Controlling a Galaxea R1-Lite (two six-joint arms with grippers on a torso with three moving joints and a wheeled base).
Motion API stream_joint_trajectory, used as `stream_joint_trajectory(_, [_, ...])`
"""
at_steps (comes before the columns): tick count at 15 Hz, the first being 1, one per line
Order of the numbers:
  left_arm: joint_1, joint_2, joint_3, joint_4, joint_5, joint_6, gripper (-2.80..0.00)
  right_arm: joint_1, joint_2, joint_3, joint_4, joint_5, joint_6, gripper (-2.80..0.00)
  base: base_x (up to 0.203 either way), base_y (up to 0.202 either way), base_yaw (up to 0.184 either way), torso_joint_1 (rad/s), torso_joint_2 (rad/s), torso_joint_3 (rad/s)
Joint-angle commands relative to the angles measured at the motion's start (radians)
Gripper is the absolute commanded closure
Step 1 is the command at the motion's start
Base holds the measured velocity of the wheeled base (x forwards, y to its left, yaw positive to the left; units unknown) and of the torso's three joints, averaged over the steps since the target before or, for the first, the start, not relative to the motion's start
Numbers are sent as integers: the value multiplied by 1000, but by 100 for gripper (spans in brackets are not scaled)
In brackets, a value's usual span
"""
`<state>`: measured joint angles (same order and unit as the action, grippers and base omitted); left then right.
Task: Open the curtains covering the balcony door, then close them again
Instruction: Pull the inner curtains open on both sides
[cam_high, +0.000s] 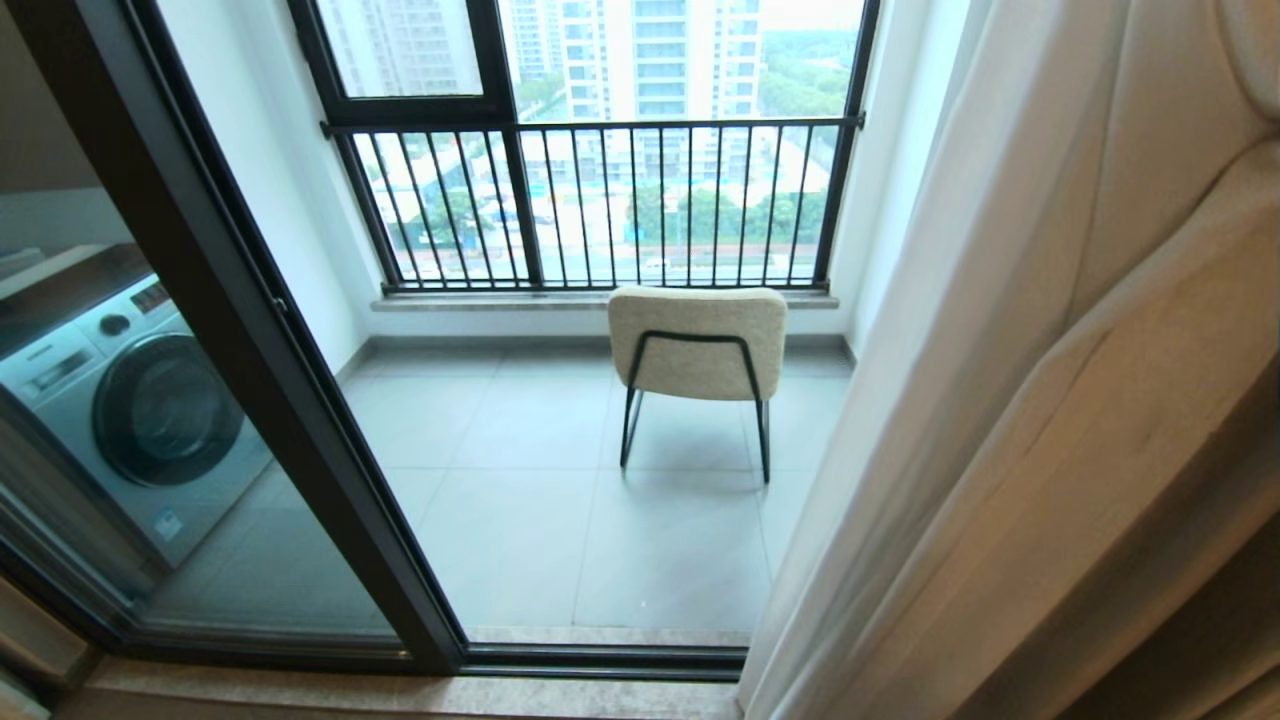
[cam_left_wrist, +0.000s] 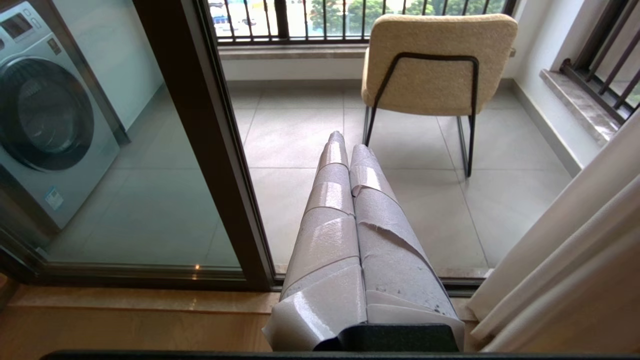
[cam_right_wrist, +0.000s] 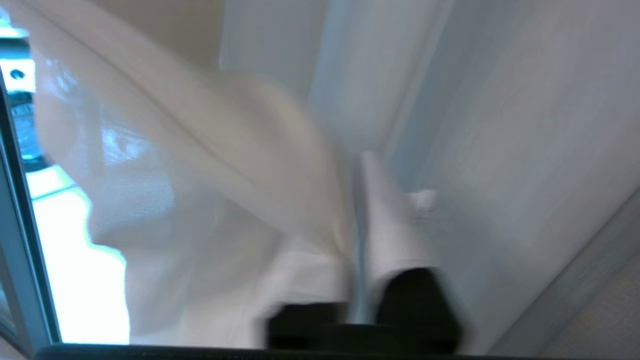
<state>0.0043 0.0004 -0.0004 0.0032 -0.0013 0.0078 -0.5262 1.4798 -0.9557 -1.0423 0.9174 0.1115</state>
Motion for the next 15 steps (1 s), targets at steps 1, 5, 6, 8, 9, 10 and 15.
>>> stream_joint_trajectory(1, [0, 0, 0, 0, 0, 0, 0, 0, 14, 0, -7, 4, -1, -280, 0, 0, 0, 0, 0, 0])
stream_joint_trajectory(5, [0, 0, 0, 0, 0, 0, 0, 0, -25, 62, -8, 7, -8, -280, 0, 0, 0, 0, 0, 0])
stream_joint_trajectory(6, [0, 0, 0, 0, 0, 0, 0, 0, -45, 98, -8, 7, -17, -280, 0, 0, 0, 0, 0, 0])
stream_joint_trajectory(8, [0, 0, 0, 0, 0, 0, 0, 0, -88, 194, -8, 8, -42, -280, 0, 0, 0, 0, 0, 0])
stream_joint_trajectory(9, [0, 0, -1, 0, 0, 0, 0, -1, -114, 260, -10, 8, -65, -280, 0, 0, 0, 0, 0, 0])
stream_joint_trajectory(10, [2, 0, 0, 0, 0, 0, 0, -1, -139, 314, -12, 7, -83, -280, 0, 0, 0, 0, 0, 0])
stream_joint_trajectory(15, [0, 0, -1, 0, 0, 0, 0, 0, -311, 546, 3, 5, -114, -280, 0, 0, 0, 0, 0, 0])
